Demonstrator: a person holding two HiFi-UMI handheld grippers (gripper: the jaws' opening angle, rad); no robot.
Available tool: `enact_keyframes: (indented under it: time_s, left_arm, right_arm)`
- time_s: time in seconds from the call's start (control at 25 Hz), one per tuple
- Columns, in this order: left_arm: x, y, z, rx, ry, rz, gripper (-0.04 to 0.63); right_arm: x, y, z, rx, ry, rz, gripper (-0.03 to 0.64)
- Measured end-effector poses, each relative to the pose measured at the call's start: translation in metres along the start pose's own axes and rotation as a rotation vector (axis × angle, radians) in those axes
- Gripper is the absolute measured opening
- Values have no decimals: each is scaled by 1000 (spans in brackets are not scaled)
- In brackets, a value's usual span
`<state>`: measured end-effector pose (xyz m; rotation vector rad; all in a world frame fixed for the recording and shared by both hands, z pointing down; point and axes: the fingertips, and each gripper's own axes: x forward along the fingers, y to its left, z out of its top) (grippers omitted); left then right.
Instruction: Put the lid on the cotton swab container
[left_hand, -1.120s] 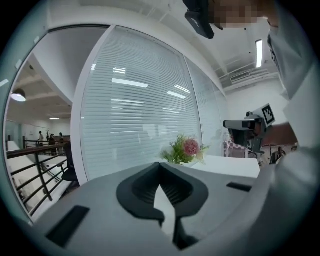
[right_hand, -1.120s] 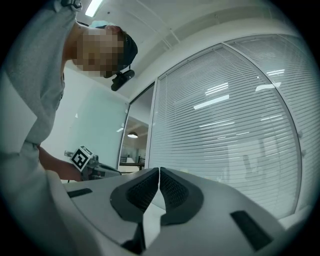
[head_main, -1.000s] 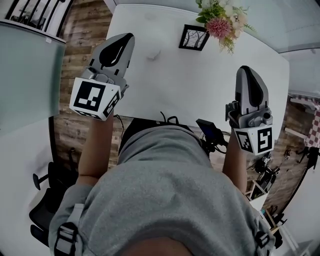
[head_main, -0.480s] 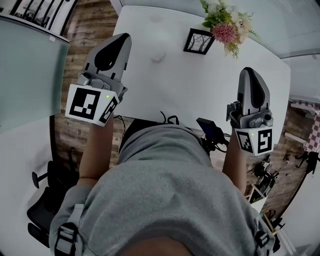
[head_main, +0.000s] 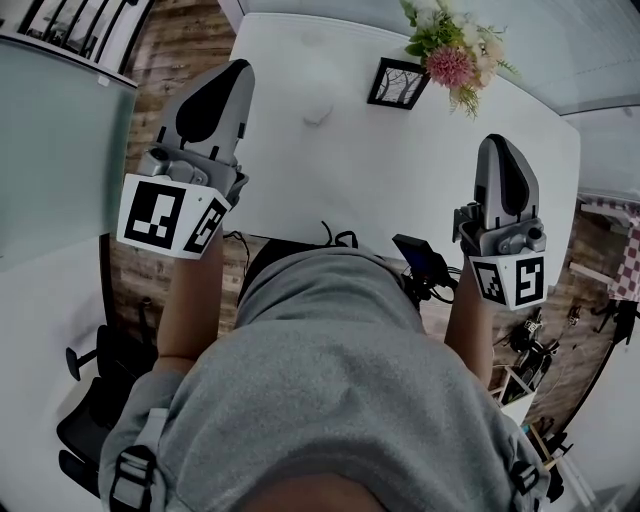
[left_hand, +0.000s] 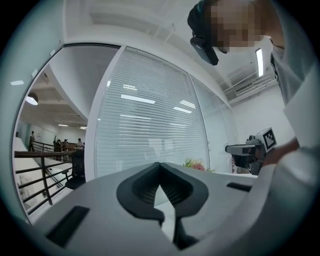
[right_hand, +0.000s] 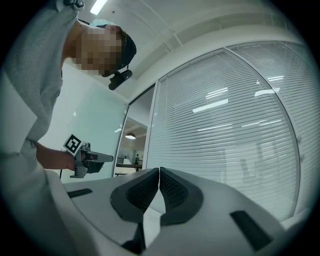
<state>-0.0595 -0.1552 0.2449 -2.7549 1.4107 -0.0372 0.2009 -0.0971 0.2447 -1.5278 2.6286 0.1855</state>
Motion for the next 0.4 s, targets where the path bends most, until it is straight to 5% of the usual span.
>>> enact_keyframes:
  time_s: [0.4]
  left_arm:
    - [1,-2,0,7,-7,1,6]
  right_arm:
    - [-2,-2,-3,5,13,-9,28]
